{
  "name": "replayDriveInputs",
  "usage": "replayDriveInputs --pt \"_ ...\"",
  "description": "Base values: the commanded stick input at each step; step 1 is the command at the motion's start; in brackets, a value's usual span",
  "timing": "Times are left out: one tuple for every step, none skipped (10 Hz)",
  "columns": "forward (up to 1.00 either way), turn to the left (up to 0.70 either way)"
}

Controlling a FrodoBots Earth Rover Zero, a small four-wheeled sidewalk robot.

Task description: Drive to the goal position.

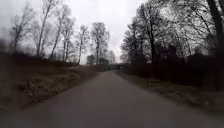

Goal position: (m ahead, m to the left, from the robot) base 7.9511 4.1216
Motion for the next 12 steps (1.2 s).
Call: replayDriveInputs --pt "0.7 0.0" --pt "0.7 0.0" --pt "0.7 0.0" --pt "0.7 0.0" --pt "0.7 0.0" --pt "0.7 0.0" --pt "0.7 0.0" --pt "0.7 0.0" --pt "0.7 0.0" --pt "0.7 0.0" --pt "0.7 0.0" --pt "0.7 0.0"
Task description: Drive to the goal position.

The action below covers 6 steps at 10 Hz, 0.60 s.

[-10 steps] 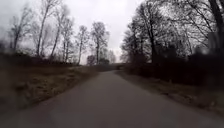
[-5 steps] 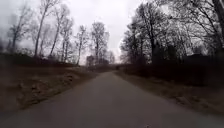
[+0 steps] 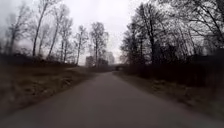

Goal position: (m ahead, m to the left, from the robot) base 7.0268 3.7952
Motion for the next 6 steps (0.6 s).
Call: replayDriveInputs --pt "0.7 0.0" --pt "0.7 0.0" --pt "0.7 0.0" --pt "0.7 0.0" --pt "0.7 0.0" --pt "0.7 0.0"
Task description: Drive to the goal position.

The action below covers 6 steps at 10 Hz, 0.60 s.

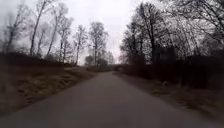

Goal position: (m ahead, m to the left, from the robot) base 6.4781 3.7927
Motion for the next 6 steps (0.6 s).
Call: replayDriveInputs --pt "0.7 0.0" --pt "0.7 0.0" --pt "0.7 0.0" --pt "0.7 0.04" --pt "0.7 0.07" --pt "0.7 0.09"
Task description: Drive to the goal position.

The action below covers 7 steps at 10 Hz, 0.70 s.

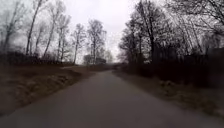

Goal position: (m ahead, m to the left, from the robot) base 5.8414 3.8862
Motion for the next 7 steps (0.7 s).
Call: replayDriveInputs --pt "0.7 0.12" --pt "0.7 0.14" --pt "0.7 0.14" --pt "0.7 0.14" --pt "0.7 0.14" --pt "0.7 0.14" --pt "0.7 0.14"
